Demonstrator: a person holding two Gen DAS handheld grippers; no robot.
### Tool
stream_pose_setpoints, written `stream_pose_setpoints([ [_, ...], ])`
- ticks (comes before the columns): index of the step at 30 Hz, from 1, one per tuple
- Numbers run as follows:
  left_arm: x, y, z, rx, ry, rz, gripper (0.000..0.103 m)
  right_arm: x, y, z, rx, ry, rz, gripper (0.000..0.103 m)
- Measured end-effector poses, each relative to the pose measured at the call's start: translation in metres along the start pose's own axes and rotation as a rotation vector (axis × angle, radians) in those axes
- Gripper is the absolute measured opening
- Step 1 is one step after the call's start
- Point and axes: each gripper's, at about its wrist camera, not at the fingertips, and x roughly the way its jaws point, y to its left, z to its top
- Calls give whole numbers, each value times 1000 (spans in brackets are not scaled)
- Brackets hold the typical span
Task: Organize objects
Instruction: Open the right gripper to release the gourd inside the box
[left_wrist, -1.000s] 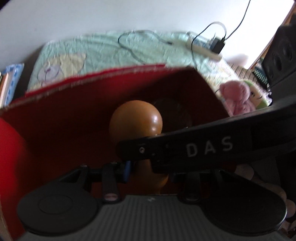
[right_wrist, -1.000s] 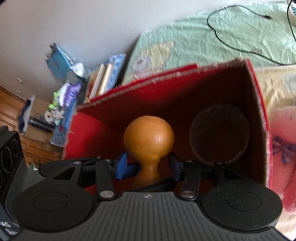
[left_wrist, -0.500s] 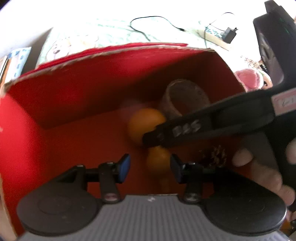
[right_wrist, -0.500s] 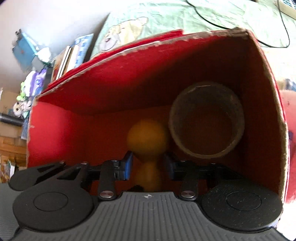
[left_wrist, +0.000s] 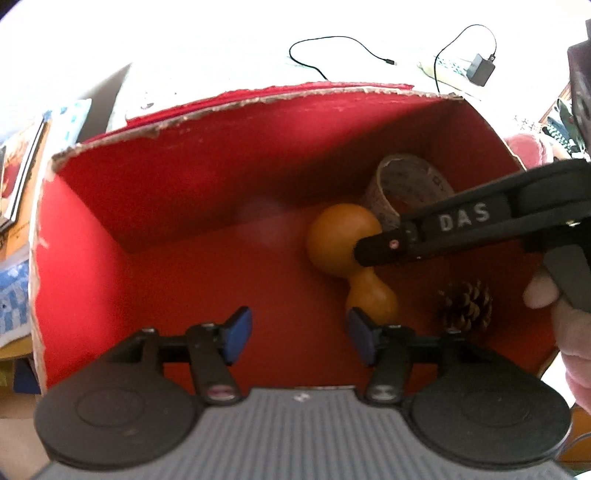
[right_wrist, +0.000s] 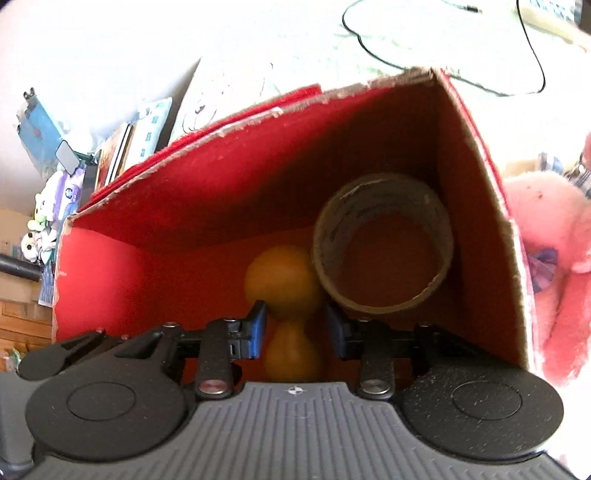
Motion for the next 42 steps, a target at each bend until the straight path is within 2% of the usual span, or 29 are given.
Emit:
stream_pose_setpoints([
  [3, -2, 3, -1, -9, -17, -21, 60, -7, 4, -6, -14, -26, -19, 39],
  [9, -2, -3, -1, 18, -26, -2, 69, -16, 6, -1, 42, -57, 62, 38],
  [12, 0, -9, -1, 53, -23, 37, 70, -7, 6, 4, 87, -10, 118, 38],
  [15, 1, -10, -1, 58, -20, 42, 70, 11, 5, 8, 139, 54, 166, 39],
  [17, 1, -9, 0, 58, -18, 42, 70, 23, 7, 8, 157, 83, 136, 38],
  [18, 1, -9, 0, 59, -18, 45, 70, 25, 8, 6, 162, 92, 130, 32],
  [21, 1, -11, 0, 65, -18, 60, 71, 27, 11, 6, 168, 105, 101, 32],
  [23, 1, -11, 0, 64, -18, 66, 71, 27, 13, 4, 154, 91, 48, 36],
  [29, 2, -11, 0, 67, -19, 76, 72, 22, 19, 1, 101, 41, 5, 35],
  [36, 3, -13, 0, 70, -13, 96, 73, 9, 19, -10, 95, -29, 47, 36],
  [42, -8, -15, -1, 49, -46, 121, 73, -8, 22, -20, 50, -106, 77, 36],
])
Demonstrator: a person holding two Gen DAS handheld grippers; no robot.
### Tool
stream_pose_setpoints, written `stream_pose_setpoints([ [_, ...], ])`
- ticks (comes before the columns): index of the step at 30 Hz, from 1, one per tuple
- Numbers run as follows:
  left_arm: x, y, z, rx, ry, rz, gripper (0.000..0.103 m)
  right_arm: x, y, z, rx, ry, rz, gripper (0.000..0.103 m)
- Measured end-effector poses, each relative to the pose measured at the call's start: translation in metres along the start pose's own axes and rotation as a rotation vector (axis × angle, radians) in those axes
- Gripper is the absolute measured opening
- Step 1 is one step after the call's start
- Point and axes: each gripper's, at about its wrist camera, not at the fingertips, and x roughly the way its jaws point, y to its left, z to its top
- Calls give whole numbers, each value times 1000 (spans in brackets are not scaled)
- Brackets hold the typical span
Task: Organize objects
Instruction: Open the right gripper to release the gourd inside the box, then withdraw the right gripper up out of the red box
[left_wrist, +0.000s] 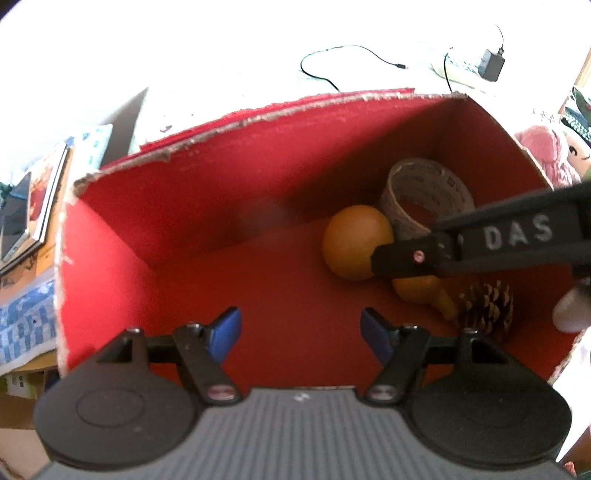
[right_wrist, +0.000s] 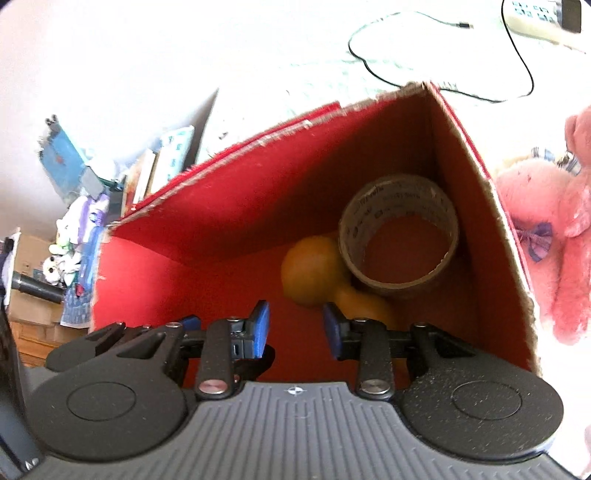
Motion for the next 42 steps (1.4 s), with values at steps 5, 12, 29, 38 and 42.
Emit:
stream_pose_setpoints([
  [5, -18, -8, 1, 5, -36, 63, 74, -21, -8, -4, -52, -52, 8, 36],
  [12, -44, -17, -1, -27, -77, 130, 81, -48, -14, -16, -90, -140, 26, 37],
  [29, -101, -45, -31, -195, -130, 309, 85, -90, -29, -29, -183, -147, 238, 37],
  [38, -114, -64, -59, -271, -116, 384, 85, -100, -28, -50, -285, -68, 403, 37],
  [42, -114, -72, -68, -301, -99, 410, 85, -98, -30, -57, -313, -28, 423, 37],
])
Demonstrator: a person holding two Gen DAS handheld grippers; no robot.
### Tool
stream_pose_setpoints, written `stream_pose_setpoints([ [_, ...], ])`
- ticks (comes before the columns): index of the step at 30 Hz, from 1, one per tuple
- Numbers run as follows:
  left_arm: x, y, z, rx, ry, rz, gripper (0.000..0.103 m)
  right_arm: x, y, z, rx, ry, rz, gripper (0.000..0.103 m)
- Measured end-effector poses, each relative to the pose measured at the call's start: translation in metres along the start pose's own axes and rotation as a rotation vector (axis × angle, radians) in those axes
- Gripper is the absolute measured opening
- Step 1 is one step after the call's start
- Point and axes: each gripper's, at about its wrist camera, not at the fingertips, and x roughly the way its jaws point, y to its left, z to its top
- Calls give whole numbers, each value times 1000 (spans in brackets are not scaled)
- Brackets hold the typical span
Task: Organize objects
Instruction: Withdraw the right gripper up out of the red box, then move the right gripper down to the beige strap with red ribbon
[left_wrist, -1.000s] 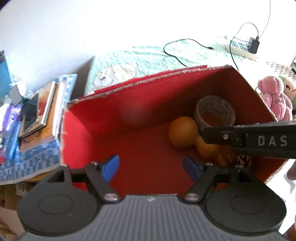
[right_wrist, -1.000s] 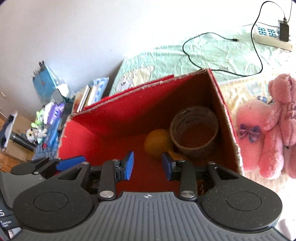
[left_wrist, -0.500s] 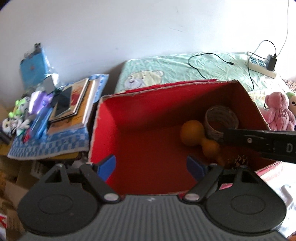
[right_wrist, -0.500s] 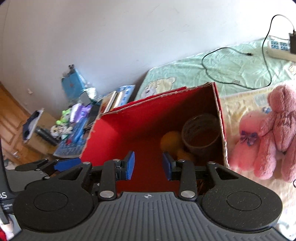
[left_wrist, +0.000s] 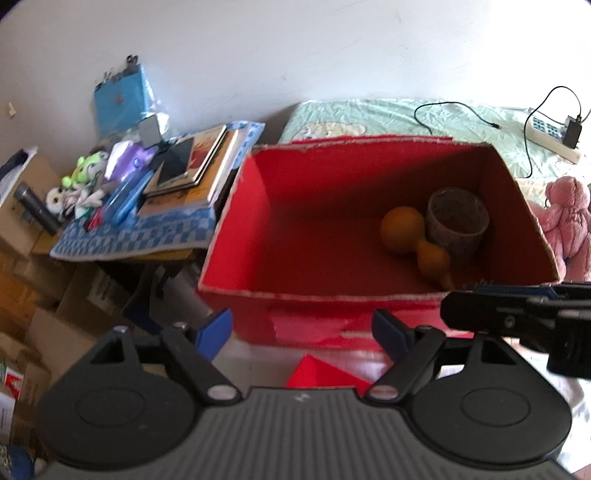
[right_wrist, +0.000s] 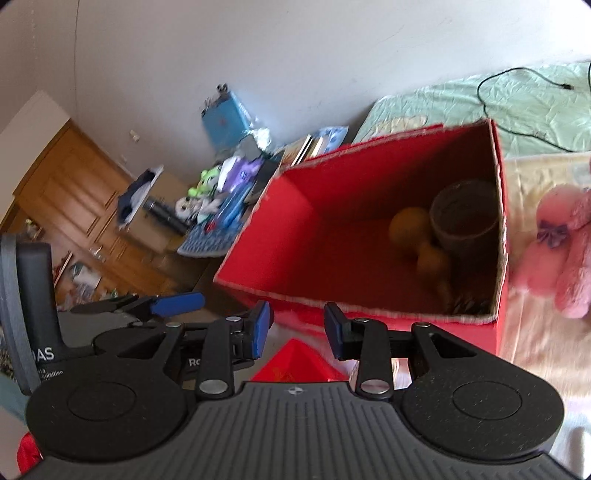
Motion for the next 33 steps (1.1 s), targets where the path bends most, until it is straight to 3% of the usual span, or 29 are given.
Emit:
stream_pose_setpoints([
  [8, -2, -12, -19, -20, 44, 36, 84, -1, -11, -15, 19, 59, 22, 37],
  [17, 4, -25, -33, -23, 98, 33, 84, 6, -38, -30, 123, 132, 27, 37],
  [27, 14, -23, -63, -63, 163, -68, 75, 17, -69, -49, 265, 204, 49, 37],
  [33, 12, -33, -81, -67, 155, -158, 73, 21, -77, -57, 302, 230, 52, 37],
])
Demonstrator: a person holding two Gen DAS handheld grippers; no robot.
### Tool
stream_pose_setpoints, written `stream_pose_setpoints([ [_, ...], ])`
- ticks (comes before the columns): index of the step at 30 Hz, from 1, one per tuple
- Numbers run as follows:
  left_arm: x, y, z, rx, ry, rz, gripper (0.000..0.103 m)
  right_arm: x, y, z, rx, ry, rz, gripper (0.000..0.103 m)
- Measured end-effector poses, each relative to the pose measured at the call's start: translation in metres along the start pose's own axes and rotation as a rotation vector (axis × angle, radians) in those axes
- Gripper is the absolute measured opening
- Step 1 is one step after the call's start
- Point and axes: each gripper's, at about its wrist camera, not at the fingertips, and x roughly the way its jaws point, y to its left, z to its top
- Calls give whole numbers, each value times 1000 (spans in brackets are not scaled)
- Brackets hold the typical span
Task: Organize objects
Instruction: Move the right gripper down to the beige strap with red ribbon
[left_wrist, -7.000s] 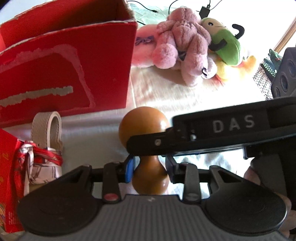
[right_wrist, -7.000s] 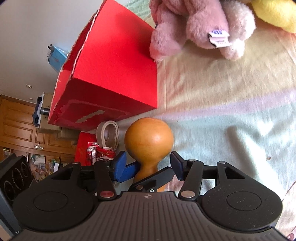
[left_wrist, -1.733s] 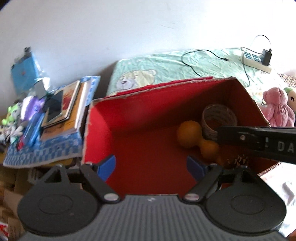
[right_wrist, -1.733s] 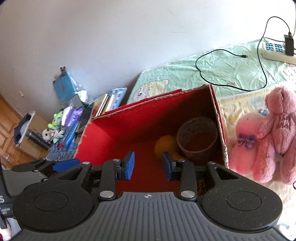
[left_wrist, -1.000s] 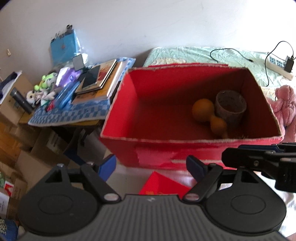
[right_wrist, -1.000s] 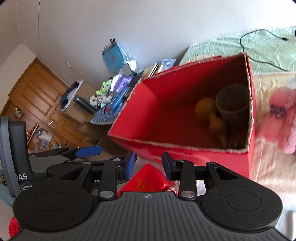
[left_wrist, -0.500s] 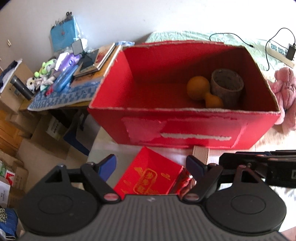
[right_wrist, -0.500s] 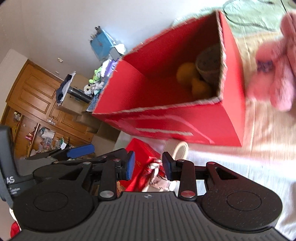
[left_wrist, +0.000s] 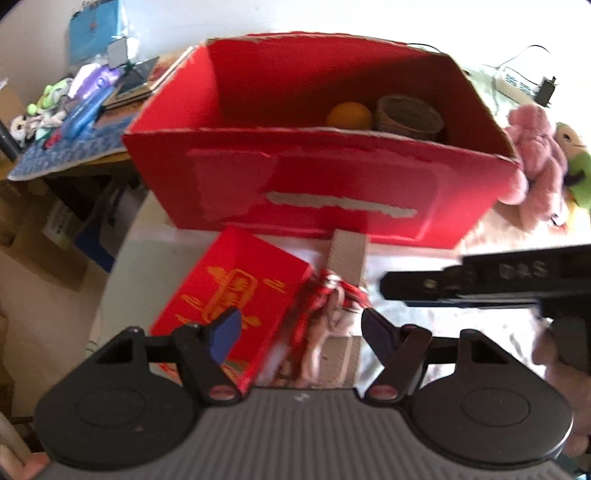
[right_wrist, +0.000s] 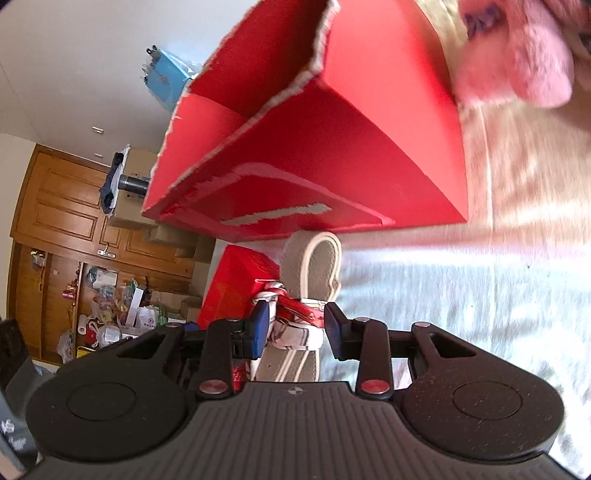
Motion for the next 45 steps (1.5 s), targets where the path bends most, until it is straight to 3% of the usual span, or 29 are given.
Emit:
stream_pose_setpoints([
  [9, 13, -4, -9, -15, 29, -49, 72, 0, -11, -1, 13, 20, 8, 37],
  [29, 62, -7, -16, -60, 129, -22, 71, 2, -26, -4, 9, 30, 10, 36],
  [39, 65, -10, -12, -41, 92, -26, 67, -2, -36, -1, 20, 28, 53, 37],
  [42, 65, -16, -12, -17, 91, -35, 66, -6, -38, -1, 2, 32, 49, 33],
  [45, 63, -27, -13, 4, 98, -79, 66, -16, -40, 1, -19, 23, 36, 33],
])
